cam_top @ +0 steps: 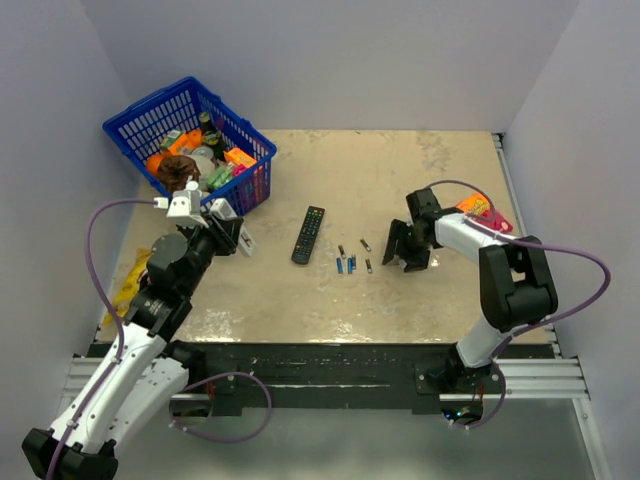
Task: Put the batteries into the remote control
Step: Place the battery cover at the center of the board.
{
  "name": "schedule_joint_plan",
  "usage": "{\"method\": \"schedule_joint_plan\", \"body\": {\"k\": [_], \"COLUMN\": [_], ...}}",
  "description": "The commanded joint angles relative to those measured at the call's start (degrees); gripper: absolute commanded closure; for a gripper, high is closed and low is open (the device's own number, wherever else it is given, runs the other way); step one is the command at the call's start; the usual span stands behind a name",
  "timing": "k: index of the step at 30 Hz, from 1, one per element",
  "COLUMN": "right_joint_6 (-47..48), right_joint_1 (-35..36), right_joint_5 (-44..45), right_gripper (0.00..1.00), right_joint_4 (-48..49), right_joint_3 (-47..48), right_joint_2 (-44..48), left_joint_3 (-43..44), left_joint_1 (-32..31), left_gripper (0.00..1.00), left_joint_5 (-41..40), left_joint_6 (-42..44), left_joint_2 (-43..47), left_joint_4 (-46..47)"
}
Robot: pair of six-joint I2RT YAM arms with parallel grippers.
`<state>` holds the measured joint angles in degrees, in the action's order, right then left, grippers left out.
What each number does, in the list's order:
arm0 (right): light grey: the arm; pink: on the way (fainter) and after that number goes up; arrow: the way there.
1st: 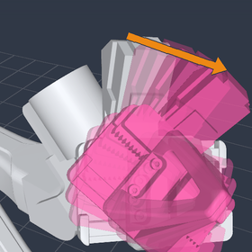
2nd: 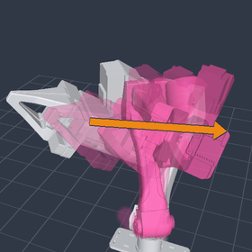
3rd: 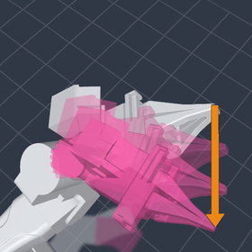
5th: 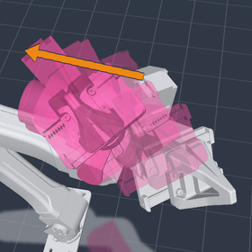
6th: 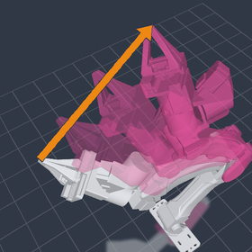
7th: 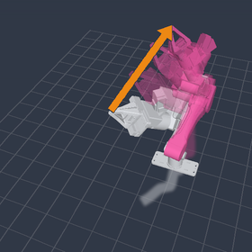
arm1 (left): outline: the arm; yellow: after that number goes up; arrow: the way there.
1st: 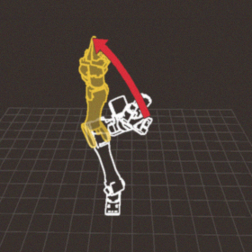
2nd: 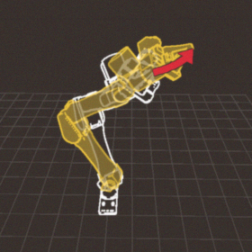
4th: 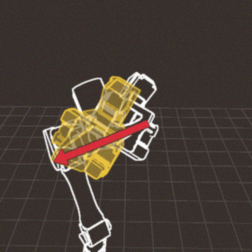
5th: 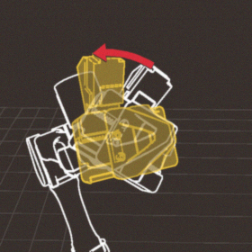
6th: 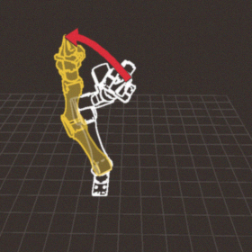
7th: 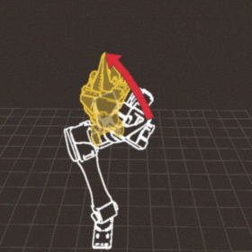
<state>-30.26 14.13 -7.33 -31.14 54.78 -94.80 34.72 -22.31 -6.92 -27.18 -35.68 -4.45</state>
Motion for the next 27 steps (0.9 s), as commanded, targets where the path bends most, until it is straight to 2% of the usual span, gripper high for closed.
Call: {"method": "schedule_joint_plan", "body": {"k": [1, 14, 20, 27], "right_joint_6": [-0.9, 3.4, 8.3, 8.6], "right_joint_1": [0.9, 1.0, 6.3, 11.7], "right_joint_5": [1.3, 4.8, 8.1, 11.9], "right_gripper": [0.34, 0.34, 0.34, 0.35], "right_joint_4": [3.9, 6.6, 5.5, 4.2], "right_joint_3": [2.5, 11.8, 14.0, 11.7], "right_joint_2": [-3.8, -8.8, -1.7, 5.3], "left_joint_3": [3.1, 3.7, 2.7, -0.3], "left_joint_1": [-0.3, -0.3, -0.3, -0.3], "left_gripper": [1.0, 1.0, 1.0, 1.0], "left_joint_5": [-1.2, -1.3, -1.2, 3.2], "left_joint_6": [1.4, 1.6, -0.2, -3.6], "left_joint_2": [0.1, -1.1, -1.8, -2.6], "left_joint_4": [2.1, 1.9, 2.7, 7.8]}}
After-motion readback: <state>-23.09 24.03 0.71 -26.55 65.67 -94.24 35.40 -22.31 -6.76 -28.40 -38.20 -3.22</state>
